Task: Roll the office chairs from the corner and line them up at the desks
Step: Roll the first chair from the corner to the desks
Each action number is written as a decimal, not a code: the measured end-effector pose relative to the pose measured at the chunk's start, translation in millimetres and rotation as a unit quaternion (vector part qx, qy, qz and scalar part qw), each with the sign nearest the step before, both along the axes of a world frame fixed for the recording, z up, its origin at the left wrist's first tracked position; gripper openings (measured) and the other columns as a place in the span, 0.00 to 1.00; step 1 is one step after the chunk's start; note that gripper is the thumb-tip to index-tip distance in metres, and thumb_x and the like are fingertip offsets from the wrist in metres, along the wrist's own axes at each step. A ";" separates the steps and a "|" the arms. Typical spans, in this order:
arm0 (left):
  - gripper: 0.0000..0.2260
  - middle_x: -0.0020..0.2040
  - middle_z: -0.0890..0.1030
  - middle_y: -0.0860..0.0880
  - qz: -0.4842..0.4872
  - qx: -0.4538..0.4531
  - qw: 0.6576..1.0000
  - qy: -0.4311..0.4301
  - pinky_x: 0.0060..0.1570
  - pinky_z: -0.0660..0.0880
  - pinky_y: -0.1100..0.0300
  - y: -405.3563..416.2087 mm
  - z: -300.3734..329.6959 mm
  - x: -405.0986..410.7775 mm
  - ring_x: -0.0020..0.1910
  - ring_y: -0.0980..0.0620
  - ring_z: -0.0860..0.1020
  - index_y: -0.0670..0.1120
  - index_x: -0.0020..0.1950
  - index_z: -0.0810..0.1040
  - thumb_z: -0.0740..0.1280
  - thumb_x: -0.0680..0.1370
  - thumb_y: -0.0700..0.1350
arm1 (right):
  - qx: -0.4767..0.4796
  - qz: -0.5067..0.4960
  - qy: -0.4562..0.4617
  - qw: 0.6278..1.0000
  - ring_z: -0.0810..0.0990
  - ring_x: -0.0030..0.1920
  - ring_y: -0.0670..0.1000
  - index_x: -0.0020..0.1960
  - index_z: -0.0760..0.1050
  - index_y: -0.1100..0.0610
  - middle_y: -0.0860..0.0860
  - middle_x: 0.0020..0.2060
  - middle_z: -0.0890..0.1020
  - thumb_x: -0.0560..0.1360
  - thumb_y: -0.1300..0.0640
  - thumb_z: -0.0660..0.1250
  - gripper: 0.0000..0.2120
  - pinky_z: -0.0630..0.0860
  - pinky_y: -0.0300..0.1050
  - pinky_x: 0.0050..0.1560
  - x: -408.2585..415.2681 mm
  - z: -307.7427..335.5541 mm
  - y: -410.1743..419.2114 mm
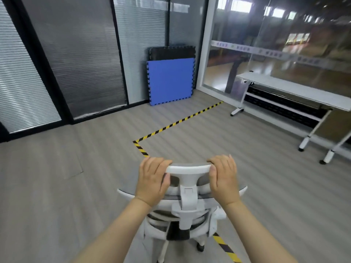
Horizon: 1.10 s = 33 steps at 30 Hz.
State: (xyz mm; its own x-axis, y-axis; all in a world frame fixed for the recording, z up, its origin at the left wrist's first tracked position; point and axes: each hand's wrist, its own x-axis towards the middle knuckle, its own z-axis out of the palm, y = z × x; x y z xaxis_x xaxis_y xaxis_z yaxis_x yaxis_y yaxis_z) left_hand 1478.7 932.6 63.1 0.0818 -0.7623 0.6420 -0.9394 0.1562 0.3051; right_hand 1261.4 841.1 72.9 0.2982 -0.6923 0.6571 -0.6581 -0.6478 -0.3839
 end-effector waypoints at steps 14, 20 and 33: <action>0.15 0.54 0.73 0.48 -0.019 -0.083 0.996 -0.007 0.68 0.61 0.47 -313.5 -9.6 42.3 0.54 0.45 0.72 0.45 0.58 0.74 0.57 0.74 0.46 | -0.064 -0.067 -0.050 0.994 0.73 0.50 0.55 0.48 0.77 0.58 0.52 0.46 0.76 0.76 0.55 0.51 0.15 0.63 0.58 0.68 42.0 -15.1 -290.7; 0.15 0.53 0.75 0.46 -0.020 -0.044 0.999 0.003 0.69 0.60 0.49 -458.3 -2.9 50.2 0.53 0.44 0.73 0.46 0.58 0.72 0.55 0.75 0.47 | -0.047 -0.061 -0.037 0.996 0.72 0.50 0.54 0.49 0.76 0.56 0.50 0.46 0.75 0.77 0.54 0.51 0.15 0.62 0.57 0.68 44.0 -8.8 -432.1; 0.15 0.52 0.73 0.48 -0.072 -0.018 0.997 0.031 0.71 0.58 0.47 -771.7 -5.5 44.4 0.55 0.47 0.70 0.46 0.57 0.74 0.54 0.75 0.48 | 0.024 -0.093 0.006 0.995 0.72 0.56 0.49 0.53 0.74 0.53 0.45 0.50 0.74 0.79 0.55 0.51 0.13 0.57 0.55 0.73 32.8 -4.6 -717.2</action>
